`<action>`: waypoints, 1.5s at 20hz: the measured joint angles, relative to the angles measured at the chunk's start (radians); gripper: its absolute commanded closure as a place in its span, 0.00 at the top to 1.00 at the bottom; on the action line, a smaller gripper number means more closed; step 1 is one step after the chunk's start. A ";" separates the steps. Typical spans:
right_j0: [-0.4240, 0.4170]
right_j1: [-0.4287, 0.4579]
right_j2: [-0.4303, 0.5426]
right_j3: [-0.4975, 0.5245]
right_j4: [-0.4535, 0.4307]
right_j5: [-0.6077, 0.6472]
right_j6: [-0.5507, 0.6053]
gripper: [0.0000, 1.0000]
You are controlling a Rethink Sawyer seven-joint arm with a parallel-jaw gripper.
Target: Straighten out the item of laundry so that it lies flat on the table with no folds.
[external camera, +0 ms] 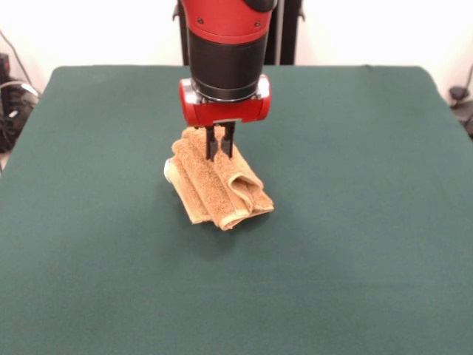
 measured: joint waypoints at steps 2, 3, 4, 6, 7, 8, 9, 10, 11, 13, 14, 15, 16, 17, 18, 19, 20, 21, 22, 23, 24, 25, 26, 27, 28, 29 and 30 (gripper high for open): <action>0.002 0.000 0.000 0.000 -0.001 0.000 0.000 0.00; 0.003 0.000 0.000 0.000 -0.001 0.000 0.000 0.00; 0.004 0.000 0.000 0.000 -0.002 0.000 0.000 0.00; 0.006 0.000 0.000 0.000 -0.003 0.000 0.000 0.00; 0.007 0.000 0.000 0.000 -0.003 0.000 0.000 0.00; 0.008 0.000 0.000 0.000 -0.004 0.000 0.000 0.00; 0.009 0.000 0.000 0.000 -0.005 0.000 0.000 0.00; 0.011 0.000 0.000 0.000 -0.005 0.000 0.000 0.00; 0.012 0.000 0.000 0.000 -0.006 0.000 0.000 0.00; 0.014 0.000 0.000 0.000 -0.006 0.000 0.000 0.00; 0.015 0.000 0.000 0.000 -0.007 0.000 0.000 0.00; 0.016 0.000 0.000 0.000 -0.008 0.000 0.000 0.00; 0.016 0.000 0.000 0.000 -0.008 0.000 0.000 0.00; 0.016 0.000 0.000 0.000 -0.009 0.000 0.000 0.00; 0.016 0.000 0.000 0.000 -0.009 0.000 0.000 0.00; 0.016 0.000 0.000 0.000 -0.010 0.000 0.000 0.00; 0.016 0.000 0.000 0.000 -0.010 0.000 0.000 0.00; 0.016 0.000 0.000 0.000 -0.011 0.000 0.000 0.00; 0.016 0.000 0.000 0.000 -0.012 0.000 0.000 0.00; 0.016 0.000 0.000 0.000 -0.012 0.000 0.000 0.00; 0.016 0.000 0.000 0.000 -0.012 0.000 0.000 0.00; 0.016 0.000 0.000 0.000 -0.012 0.000 0.000 0.00; 0.016 0.000 0.000 0.000 -0.013 0.000 0.000 0.00; 0.016 0.000 0.000 0.000 -0.013 0.000 0.000 0.00; 0.016 0.000 0.000 0.000 -0.013 0.000 0.000 0.00; 0.016 0.000 0.000 0.000 -0.014 0.000 0.000 0.00; 0.016 0.000 0.000 0.000 -0.015 0.000 0.000 0.00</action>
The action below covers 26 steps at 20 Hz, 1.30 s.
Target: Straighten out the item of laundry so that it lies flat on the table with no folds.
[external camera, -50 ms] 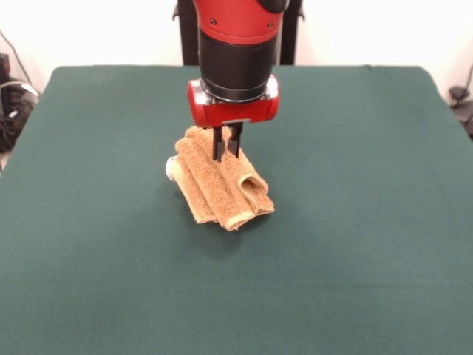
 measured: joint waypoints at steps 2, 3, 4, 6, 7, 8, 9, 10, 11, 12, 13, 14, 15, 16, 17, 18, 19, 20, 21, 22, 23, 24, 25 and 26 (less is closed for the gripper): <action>0.000 0.000 0.000 0.000 -0.001 0.000 0.000 0.00; 0.000 0.000 0.000 0.000 -0.001 0.000 0.000 0.00; 0.000 0.000 0.000 0.000 -0.001 0.000 0.000 0.00; 0.000 -0.001 0.000 0.000 -0.001 0.000 0.000 0.00; 0.000 -0.001 0.000 0.000 -0.001 0.000 0.000 0.00; 0.000 -0.002 0.000 0.000 -0.001 0.000 0.000 0.00; 0.000 -0.003 0.000 0.000 -0.001 0.000 0.000 0.00; 0.001 -0.005 0.000 0.000 -0.001 0.000 0.000 0.00; 0.001 -0.006 0.000 0.000 -0.001 0.000 0.000 0.00; 0.001 -0.009 0.000 0.000 -0.001 0.000 0.000 0.00; 0.002 -0.011 0.000 0.000 -0.001 0.000 0.000 0.00; 0.003 -0.013 0.000 0.000 -0.001 0.000 0.000 0.00; 0.005 -0.018 0.000 0.000 -0.001 0.000 0.000 0.00; 0.006 -0.022 0.000 0.000 -0.001 0.000 0.000 0.00; 0.008 -0.028 0.000 0.000 -0.001 0.000 0.000 0.00; 0.010 -0.036 0.000 0.000 -0.001 0.000 0.000 0.00; 0.012 -0.039 0.000 0.000 -0.001 0.000 0.000 0.00; 0.014 -0.047 0.000 0.000 0.000 0.000 0.000 0.00; 0.015 -0.051 0.000 0.000 0.000 0.000 0.000 0.00; 0.017 -0.058 0.000 0.000 0.000 0.000 0.000 0.00; 0.019 -0.067 0.000 0.000 0.000 0.000 0.000 0.00; 0.020 -0.072 0.000 0.000 0.000 0.000 0.000 0.00; 0.021 -0.073 0.000 0.000 0.000 0.000 0.000 0.00; 0.022 -0.079 0.000 0.000 0.000 0.000 0.000 0.00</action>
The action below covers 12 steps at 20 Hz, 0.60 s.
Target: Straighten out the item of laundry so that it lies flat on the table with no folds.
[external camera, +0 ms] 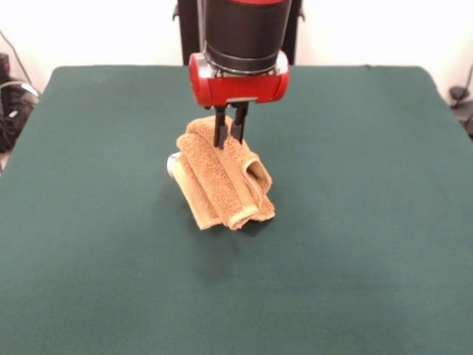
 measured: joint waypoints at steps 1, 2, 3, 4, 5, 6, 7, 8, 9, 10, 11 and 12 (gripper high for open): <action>0.002 -0.005 0.000 0.000 0.000 0.000 0.000 0.00; 0.002 -0.006 0.000 0.000 0.000 0.000 0.000 0.00; 0.004 -0.009 0.000 0.000 0.001 0.000 0.000 0.00; 0.006 -0.010 0.000 0.000 0.001 0.000 0.000 0.00; 0.008 -0.010 0.000 0.000 0.001 0.000 0.000 0.00; 0.008 -0.010 0.000 0.000 0.000 0.000 0.000 0.00; 0.009 -0.010 0.000 0.000 0.000 0.000 0.000 0.00; 0.009 -0.009 0.000 0.000 0.000 0.000 0.000 0.00; 0.009 -0.009 0.000 0.000 0.001 0.000 0.000 0.00; 0.009 -0.009 0.000 0.000 0.000 0.000 0.000 0.00; 0.009 -0.009 0.000 0.000 0.000 0.000 0.000 0.00; 0.009 -0.009 0.000 0.000 0.000 0.000 0.000 0.00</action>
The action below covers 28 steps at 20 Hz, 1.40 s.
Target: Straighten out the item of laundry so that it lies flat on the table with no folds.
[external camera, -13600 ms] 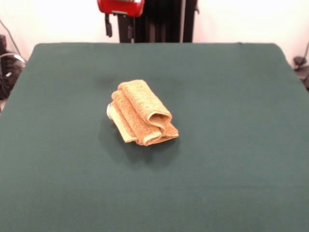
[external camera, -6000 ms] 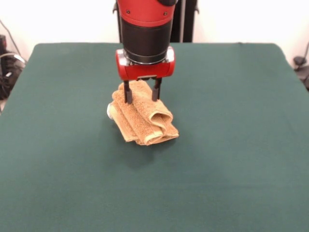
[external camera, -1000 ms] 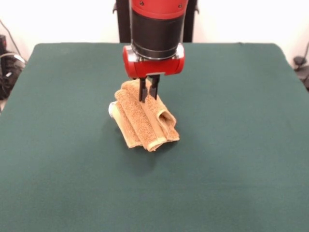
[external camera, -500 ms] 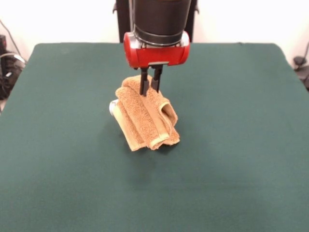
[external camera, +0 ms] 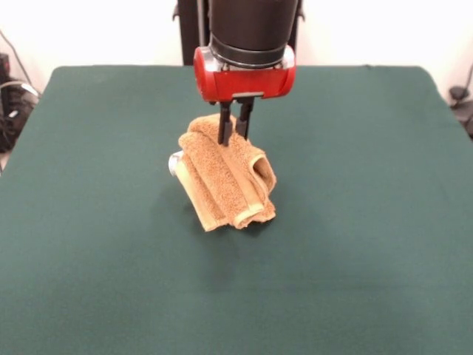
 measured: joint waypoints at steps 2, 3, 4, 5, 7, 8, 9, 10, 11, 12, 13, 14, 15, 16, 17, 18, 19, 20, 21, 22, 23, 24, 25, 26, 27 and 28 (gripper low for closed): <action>0.000 0.000 0.000 0.000 0.000 0.000 0.000 0.00; 0.000 0.001 0.000 0.000 0.000 0.000 0.000 0.00; 0.000 0.001 0.000 0.000 0.000 0.000 0.000 0.00; 0.000 0.001 0.000 0.000 0.000 0.000 0.000 0.00; 0.000 0.001 0.000 0.000 0.000 0.000 0.000 0.00; 0.000 0.001 0.000 0.000 0.001 0.000 0.000 0.00; 0.000 0.001 0.000 0.000 0.002 0.001 0.000 0.00; 0.000 0.000 0.000 0.000 0.004 0.004 0.000 0.00; 0.000 0.000 0.000 0.000 0.004 0.006 0.000 0.00; 0.000 -0.001 0.000 0.000 0.004 0.008 0.000 0.00; 0.000 -0.003 0.000 0.000 0.004 0.017 0.000 0.00; 0.000 -0.004 0.000 0.000 0.004 0.022 0.000 0.00; 0.000 -0.005 0.000 0.000 0.004 0.024 0.000 0.00; 0.000 -0.011 0.000 0.000 0.006 0.037 0.000 0.00; 0.000 -0.014 0.000 0.000 0.007 0.043 0.000 0.00; 0.000 -0.017 0.000 0.000 0.008 0.047 0.000 0.00; 0.000 -0.019 0.000 0.000 0.009 0.052 0.000 0.00; 0.000 -0.022 0.000 -0.001 0.010 0.058 0.000 0.00; 0.000 -0.025 0.000 -0.001 0.011 0.065 0.000 0.00; 0.000 -0.027 0.000 -0.002 0.012 0.074 0.000 0.00; 0.000 -0.030 0.000 -0.002 0.014 0.083 0.000 0.00; 0.000 -0.032 0.000 -0.001 0.015 0.090 0.000 0.00; 0.000 -0.035 0.000 -0.002 0.016 0.096 0.000 0.00; 0.000 -0.038 0.000 -0.002 0.016 0.100 0.000 0.00; 0.000 -0.044 0.000 -0.002 0.018 0.110 0.000 0.00; 0.000 -0.045 0.000 -0.002 0.019 0.112 0.000 0.00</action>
